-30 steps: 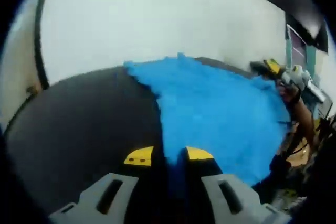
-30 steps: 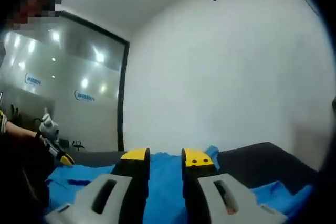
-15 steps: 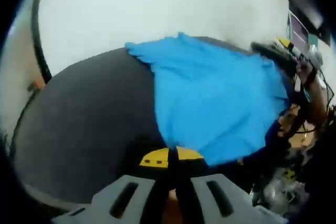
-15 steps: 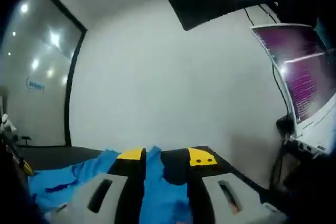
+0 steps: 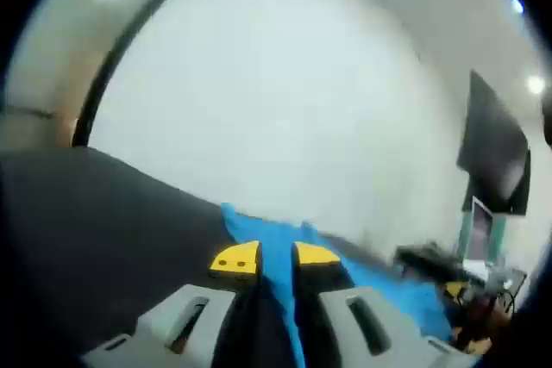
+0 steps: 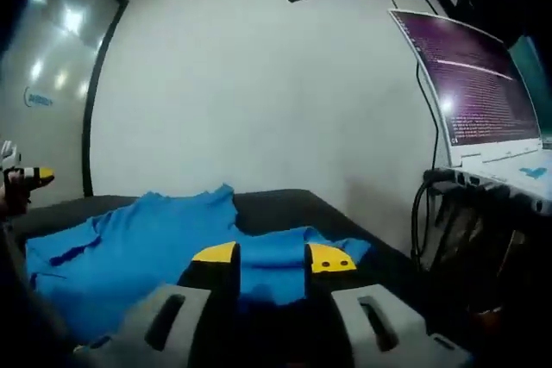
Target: Spread out the cloth and fold it
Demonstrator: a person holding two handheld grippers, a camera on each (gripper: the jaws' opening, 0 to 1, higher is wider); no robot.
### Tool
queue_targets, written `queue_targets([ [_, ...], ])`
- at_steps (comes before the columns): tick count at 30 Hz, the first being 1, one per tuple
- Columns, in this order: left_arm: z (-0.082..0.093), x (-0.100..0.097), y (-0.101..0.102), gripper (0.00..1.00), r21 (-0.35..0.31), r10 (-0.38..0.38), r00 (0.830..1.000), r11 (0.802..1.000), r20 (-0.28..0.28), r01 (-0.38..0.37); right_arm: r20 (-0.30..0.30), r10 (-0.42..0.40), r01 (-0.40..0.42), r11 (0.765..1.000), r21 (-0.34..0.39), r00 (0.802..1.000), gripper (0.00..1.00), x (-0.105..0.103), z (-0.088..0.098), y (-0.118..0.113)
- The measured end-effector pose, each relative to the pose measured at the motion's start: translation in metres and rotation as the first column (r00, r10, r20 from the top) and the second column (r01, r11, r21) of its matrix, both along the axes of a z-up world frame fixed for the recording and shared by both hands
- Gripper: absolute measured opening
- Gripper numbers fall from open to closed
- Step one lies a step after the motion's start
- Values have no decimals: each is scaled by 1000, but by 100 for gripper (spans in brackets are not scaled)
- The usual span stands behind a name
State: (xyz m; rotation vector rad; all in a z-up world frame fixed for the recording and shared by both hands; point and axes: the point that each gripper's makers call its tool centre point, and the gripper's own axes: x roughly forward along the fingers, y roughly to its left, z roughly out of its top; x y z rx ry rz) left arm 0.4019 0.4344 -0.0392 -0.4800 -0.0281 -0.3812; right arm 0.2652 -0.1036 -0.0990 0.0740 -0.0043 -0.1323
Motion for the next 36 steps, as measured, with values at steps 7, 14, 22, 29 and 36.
queue_targets([
  [7,-13,42,-23,14,-63,-17,997,998,80,22,-43,-162,160,986,-53,986,20,9,-2,-22],
  [14,-16,17,-41,12,-39,-110,980,992,169,118,-166,-365,349,930,-116,916,9,0,-23,-59],
  [22,-17,5,-52,12,-133,-214,968,964,129,231,-275,-438,429,898,-96,856,20,17,-37,-81],
  [29,-13,4,-46,12,-206,-218,966,947,142,244,-306,-441,476,878,47,844,9,36,-57,-109],
  [36,-20,13,-42,12,-191,-193,974,958,116,212,-41,-378,380,915,136,925,0,33,12,-92],
])
